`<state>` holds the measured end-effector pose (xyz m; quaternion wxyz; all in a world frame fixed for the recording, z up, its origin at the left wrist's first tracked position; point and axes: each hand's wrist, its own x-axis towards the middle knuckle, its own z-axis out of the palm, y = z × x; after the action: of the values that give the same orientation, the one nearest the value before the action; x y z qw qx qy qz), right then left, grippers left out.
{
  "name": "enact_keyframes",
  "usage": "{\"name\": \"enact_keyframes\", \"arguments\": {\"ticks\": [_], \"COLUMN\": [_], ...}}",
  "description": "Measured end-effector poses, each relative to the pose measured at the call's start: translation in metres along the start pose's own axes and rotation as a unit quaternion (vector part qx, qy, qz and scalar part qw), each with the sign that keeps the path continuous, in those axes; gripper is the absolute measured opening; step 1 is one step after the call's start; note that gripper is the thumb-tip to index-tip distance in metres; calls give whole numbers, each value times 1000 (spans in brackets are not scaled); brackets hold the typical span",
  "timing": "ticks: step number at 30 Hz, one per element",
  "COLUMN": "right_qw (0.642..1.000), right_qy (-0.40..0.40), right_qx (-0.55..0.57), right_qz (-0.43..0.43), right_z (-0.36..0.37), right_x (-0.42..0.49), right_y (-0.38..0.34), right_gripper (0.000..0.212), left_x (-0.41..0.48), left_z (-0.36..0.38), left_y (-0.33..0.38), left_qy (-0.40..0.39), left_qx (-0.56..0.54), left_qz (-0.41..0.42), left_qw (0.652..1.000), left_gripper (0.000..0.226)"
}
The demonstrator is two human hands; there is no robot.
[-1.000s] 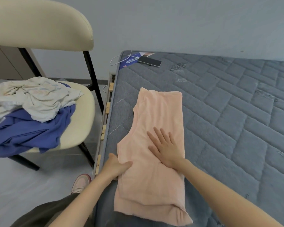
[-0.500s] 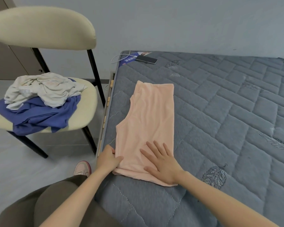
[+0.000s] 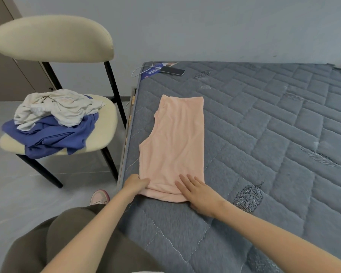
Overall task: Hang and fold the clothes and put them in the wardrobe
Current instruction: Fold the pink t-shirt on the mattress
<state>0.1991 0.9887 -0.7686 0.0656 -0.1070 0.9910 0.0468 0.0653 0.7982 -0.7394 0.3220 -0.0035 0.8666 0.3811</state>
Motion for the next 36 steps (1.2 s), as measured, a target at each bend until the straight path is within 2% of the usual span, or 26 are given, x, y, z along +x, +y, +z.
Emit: {"name": "enact_keyframes", "arguments": {"ticks": [1, 3, 6, 8, 10, 13, 16, 19, 20, 23, 25, 27, 28, 31, 36], "right_qw": [999, 996, 998, 993, 987, 977, 960, 949, 949, 951, 943, 931, 925, 902, 850], "right_qy": [30, 85, 20, -26, -43, -107, -155, -107, -78, -6, 31, 59, 67, 69, 117], "right_qx": [-19, -21, 49, 90, 128, 172, 219, 263, 263, 231, 234, 246, 255, 295, 383], "right_qz": [-4, 1, 29, 67, 83, 70, 81, 137, 153, 204, 234, 261, 273, 309, 344], "right_z": [-1, -8, -28, -36, -48, -62, -76, -89, -93, -105, -111, -113, -113, -104, -82], "right_x": [0, -1, -5, -5, -6, -4, 1, 8, 11, 23, 33, 44, 49, 65, 91], "right_y": [-2, -6, -5, 2, 2, 1, 5, 23, 30, 49, 60, 70, 76, 91, 113], "right_gripper": [74, 50, 47, 41, 30, 15, 26, 28, 25, 18, 21, 10, 6, 30, 33], "left_x": [-2, -5, -8, -11, -20, -35, -36, -26, -24, -17, -10, -1, 3, 18, 51], "left_z": [0, -1, -2, -3, -6, -11, -16, -29, -34, -45, -47, -49, -49, -48, -37], "left_y": [0, -3, -6, -8, -10, -5, 11, 26, 32, 54, 67, 77, 81, 89, 100], "left_qy": [-15, -48, -69, -74, -96, -185, -174, -127, -131, -139, -123, -122, -132, -150, -141], "left_qx": [-58, -153, -224, -226, -168, 37, 102, -9, -63, -184, -266, -319, -329, -311, -291], "left_qz": [-18, -53, -73, -81, -91, -111, -93, -77, -71, -77, -76, -67, -65, -61, -40], "left_qw": [998, 986, 969, 968, 977, 976, 975, 989, 987, 970, 953, 937, 933, 936, 945], "left_gripper": [27, 17, 12, 14, 14, 8, 12, 43, 44, 17, 17, 21, 22, 25, 25]}}
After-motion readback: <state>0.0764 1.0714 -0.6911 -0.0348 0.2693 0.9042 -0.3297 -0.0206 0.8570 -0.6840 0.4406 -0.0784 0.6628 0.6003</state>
